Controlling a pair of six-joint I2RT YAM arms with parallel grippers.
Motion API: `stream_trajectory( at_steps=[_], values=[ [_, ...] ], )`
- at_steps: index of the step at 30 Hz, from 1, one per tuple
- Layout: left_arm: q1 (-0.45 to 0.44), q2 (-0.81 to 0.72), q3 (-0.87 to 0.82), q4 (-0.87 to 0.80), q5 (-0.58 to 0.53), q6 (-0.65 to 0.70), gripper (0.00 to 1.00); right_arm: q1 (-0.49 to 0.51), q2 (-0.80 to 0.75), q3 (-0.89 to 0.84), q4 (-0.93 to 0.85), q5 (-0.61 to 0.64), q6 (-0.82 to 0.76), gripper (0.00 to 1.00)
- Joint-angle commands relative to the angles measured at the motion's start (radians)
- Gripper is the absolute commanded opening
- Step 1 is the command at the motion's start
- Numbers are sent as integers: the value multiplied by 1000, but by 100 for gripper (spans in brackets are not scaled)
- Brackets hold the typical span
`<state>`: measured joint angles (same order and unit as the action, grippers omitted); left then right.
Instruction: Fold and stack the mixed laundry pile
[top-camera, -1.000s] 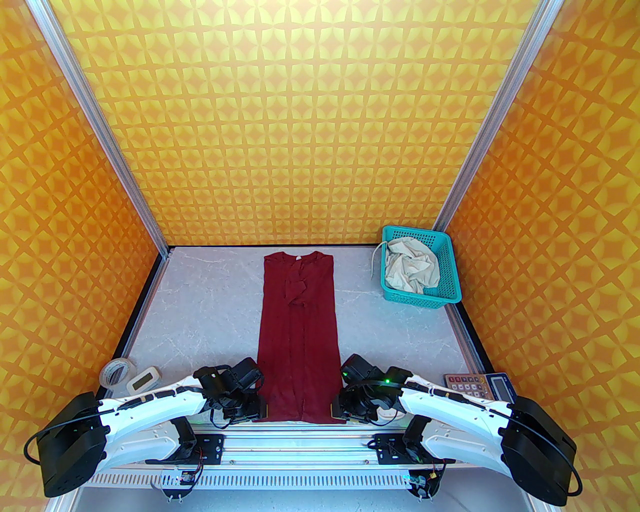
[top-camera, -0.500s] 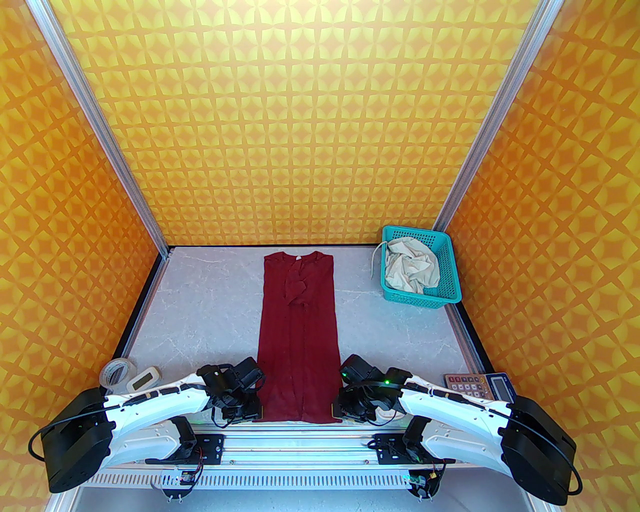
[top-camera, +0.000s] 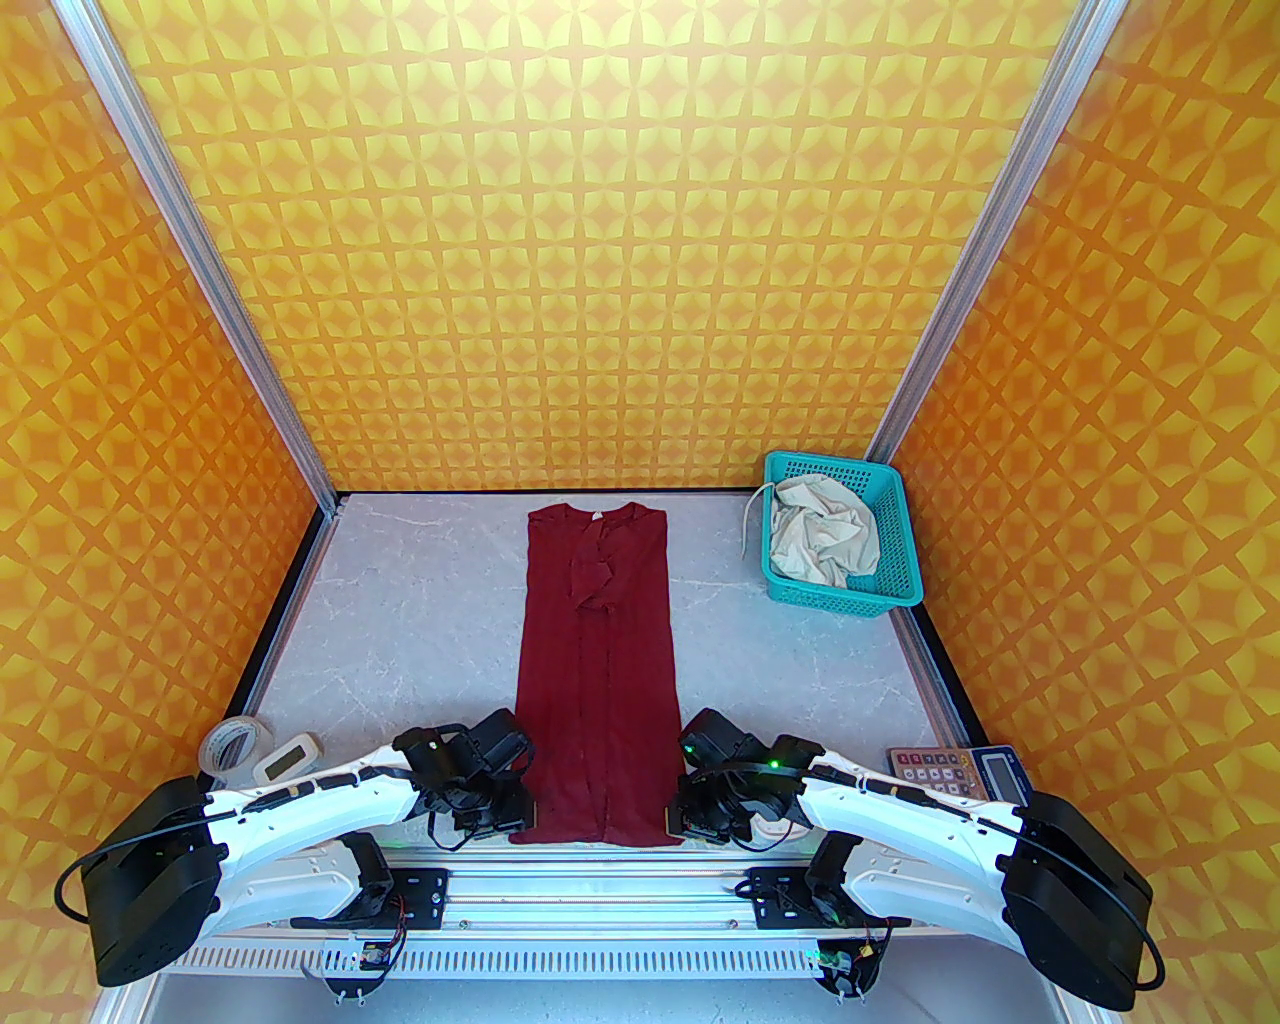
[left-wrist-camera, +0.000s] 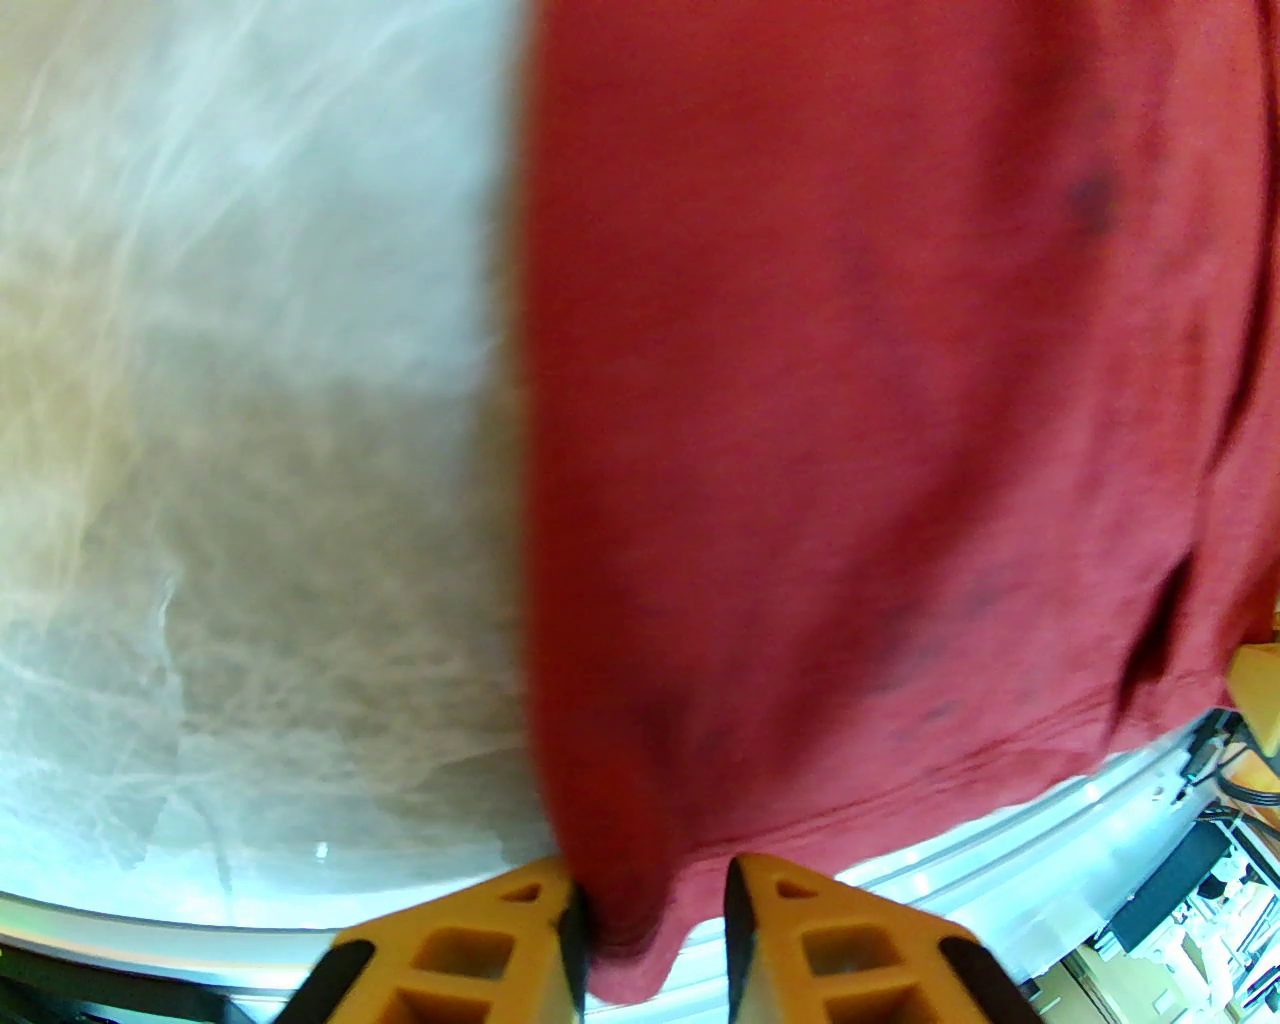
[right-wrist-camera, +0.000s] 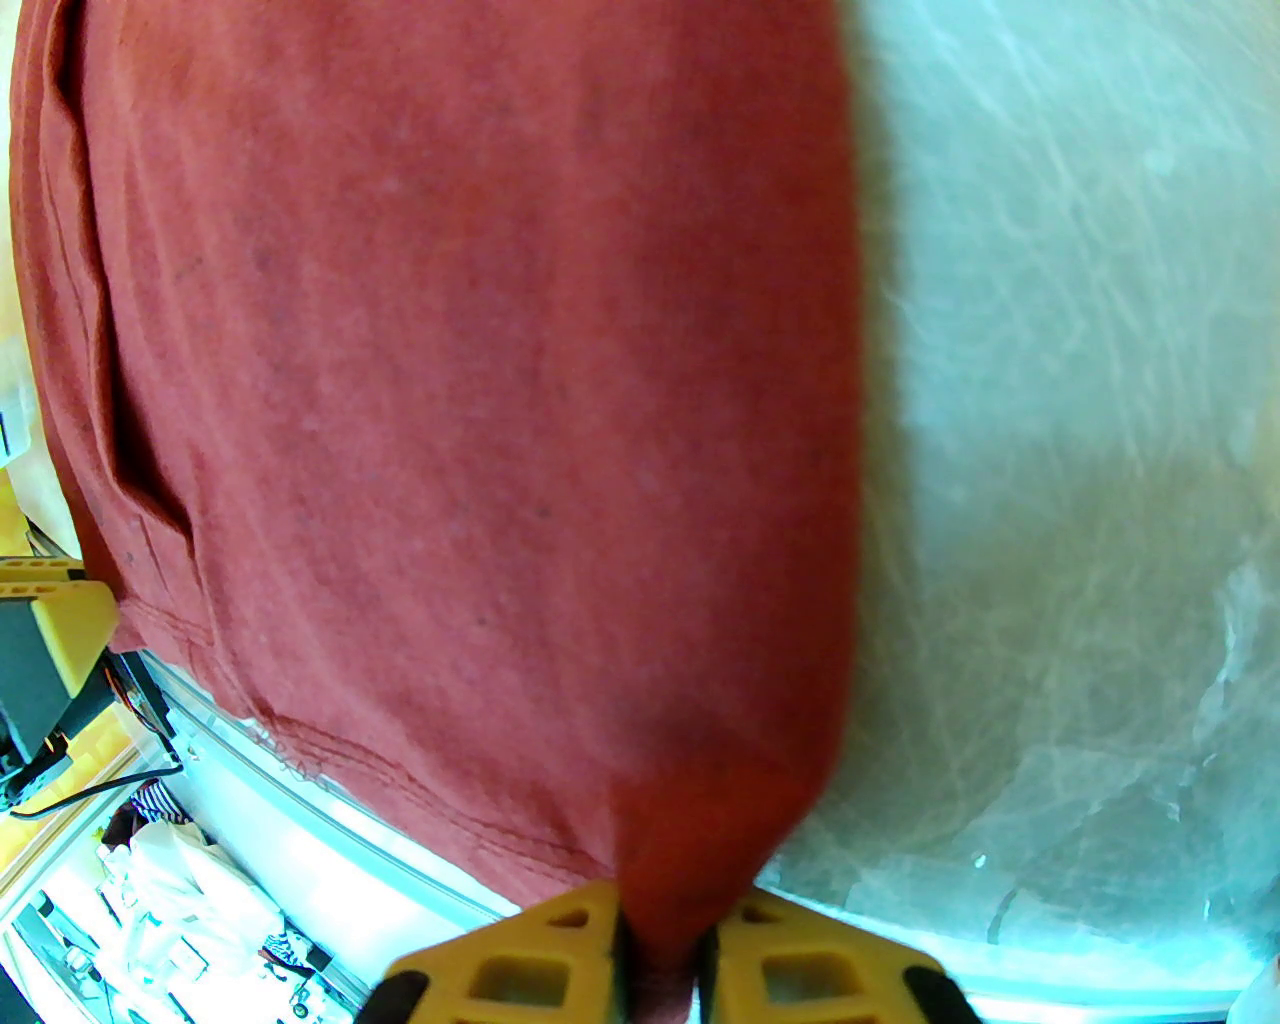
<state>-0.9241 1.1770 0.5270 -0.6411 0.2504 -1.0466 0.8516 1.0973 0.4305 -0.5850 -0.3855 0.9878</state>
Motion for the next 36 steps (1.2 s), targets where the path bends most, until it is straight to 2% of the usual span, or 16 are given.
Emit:
stream_trajectory(
  at_steps=[1, 8, 14, 16, 21, 25, 31, 36],
  values=[
    [-7, -6, 12, 15, 6, 3, 28, 9, -12, 5, 7, 2, 2, 18],
    [-9, 30, -8, 23, 6, 1, 26, 9, -12, 10, 7, -1, -2, 18],
    [-17, 54, 13, 45, 6, 27, 7, 9, 4, 22, 9, -2, -10, 14],
    [-18, 50, 24, 45, 4, 36, 0, 9, -3, 31, -4, 1, -13, 10],
    [-20, -30, 21, 43, -22, 35, 0, 9, -62, 76, -98, 58, -20, 0],
    [-19, -110, 59, -8, -68, 50, 0, 9, -112, 120, -161, 97, -9, 0],
    [-13, -120, 162, -74, -137, 103, 0, 9, -136, 247, -291, 200, -23, 0],
    [25, -138, 255, -102, -172, 153, 0, 9, -106, 369, -366, 285, -61, 0]
  ],
)
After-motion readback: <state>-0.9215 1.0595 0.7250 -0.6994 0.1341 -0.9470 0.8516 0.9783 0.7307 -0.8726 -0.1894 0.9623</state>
